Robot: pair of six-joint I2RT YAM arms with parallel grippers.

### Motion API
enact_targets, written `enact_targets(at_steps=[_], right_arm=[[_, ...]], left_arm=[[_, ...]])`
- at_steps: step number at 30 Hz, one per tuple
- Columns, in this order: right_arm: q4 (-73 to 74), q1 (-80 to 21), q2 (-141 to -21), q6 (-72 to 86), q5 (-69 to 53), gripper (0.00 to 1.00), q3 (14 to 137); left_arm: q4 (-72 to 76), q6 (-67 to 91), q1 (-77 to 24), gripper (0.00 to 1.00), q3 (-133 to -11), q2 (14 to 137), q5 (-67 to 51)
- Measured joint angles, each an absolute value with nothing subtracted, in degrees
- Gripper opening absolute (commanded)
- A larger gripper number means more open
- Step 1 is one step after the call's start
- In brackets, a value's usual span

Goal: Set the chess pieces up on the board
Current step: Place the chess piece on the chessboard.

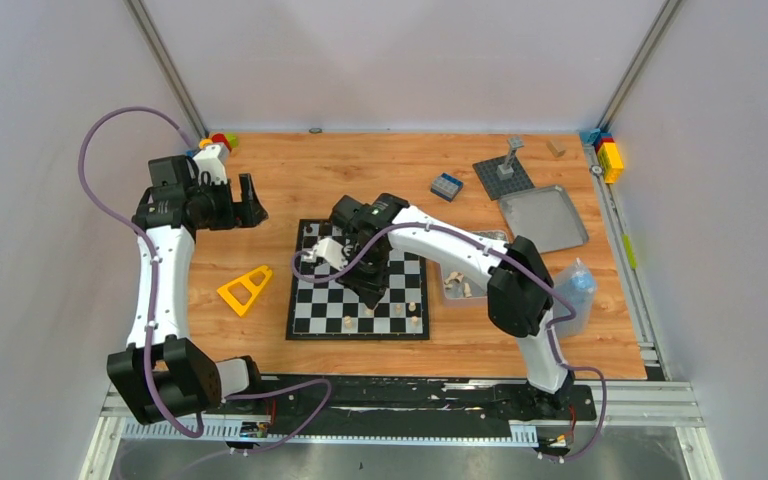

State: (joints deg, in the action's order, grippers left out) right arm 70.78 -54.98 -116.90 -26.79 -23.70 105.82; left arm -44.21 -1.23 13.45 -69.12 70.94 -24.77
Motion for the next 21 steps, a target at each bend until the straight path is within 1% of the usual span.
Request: enact_targets(at_steps=[9,21], right_arm=[[75.2,-58.9,-122.4,-28.3,-19.0,0.04,110.6],[77.0,-61.3,-125.1,-28.7,-16.1,0.04,113.2]], left_arm=[[-44.4,-1.1,14.7,1.0,-69.1,70.9,-26.9],[-44.4,-0.9,14.8,1.0,-69.1,70.9,-28.0]])
